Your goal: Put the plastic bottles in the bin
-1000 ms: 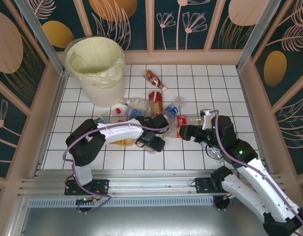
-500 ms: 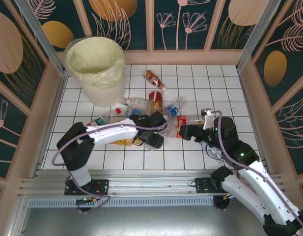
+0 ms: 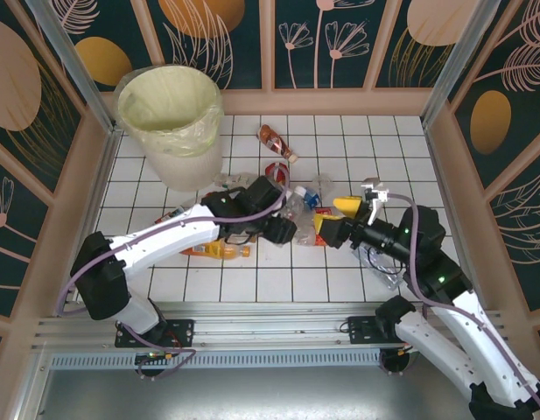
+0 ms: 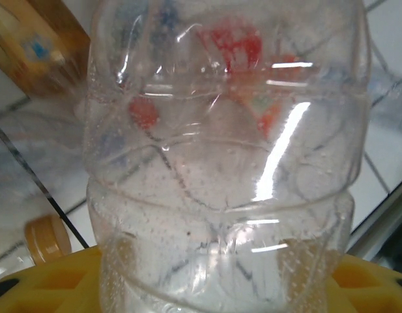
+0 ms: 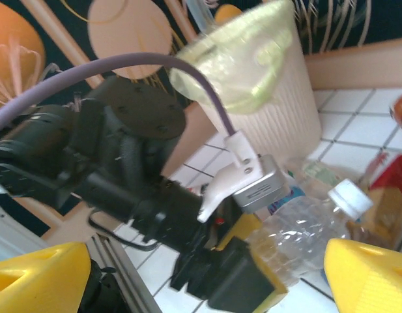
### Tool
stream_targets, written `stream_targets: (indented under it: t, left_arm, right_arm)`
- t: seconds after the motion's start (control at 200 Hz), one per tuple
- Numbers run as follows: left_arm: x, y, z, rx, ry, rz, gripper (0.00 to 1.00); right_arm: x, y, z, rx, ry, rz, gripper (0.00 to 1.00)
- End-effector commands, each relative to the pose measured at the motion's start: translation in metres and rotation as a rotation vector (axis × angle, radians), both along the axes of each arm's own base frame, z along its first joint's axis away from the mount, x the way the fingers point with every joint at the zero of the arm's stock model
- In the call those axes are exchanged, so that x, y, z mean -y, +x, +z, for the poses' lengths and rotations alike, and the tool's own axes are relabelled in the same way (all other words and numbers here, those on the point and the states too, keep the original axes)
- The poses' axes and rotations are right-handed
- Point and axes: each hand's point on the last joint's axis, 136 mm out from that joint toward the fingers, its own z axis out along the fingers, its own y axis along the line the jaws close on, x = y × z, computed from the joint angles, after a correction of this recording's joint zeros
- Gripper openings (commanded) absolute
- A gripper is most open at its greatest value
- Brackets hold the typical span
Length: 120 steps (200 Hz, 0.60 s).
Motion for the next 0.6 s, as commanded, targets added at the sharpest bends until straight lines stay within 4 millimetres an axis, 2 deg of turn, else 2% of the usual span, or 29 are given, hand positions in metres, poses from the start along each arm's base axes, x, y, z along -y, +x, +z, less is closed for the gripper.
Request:
stream_targets:
  t: [0.0, 0.11, 0.295, 0.475, 0.595]
  left_arm:
    - [0.005, 0.025, 0.056, 0.106, -0.126, 0.005, 0.55]
    - [0.003, 0.043, 0.085, 0.159, -0.172, 0.018, 0.56]
    - [-0.010, 0.077, 0.136, 0.259, -0.221, 0.054, 0.56]
    - [-0.035, 0.113, 0.185, 0.358, -0.251, 0.119, 0.56]
    - [-0.060, 0.137, 0.214, 0.424, -0.226, 0.188, 0.56]
  right_arm:
    - [-0.006, -0.014, 0.043, 0.163, 0.025, 0.082, 0.93]
    - [-0.010, -0.020, 0.057, 0.220, 0.023, 0.128, 0.93]
    - [-0.012, -0.023, 0.077, 0.297, 0.032, 0.149, 0.93]
    - [-0.017, -0.017, 0.087, 0.328, 0.035, 0.151, 0.93]
    - [-0.019, -0.011, 0.089, 0.328, 0.036, 0.144, 0.93]
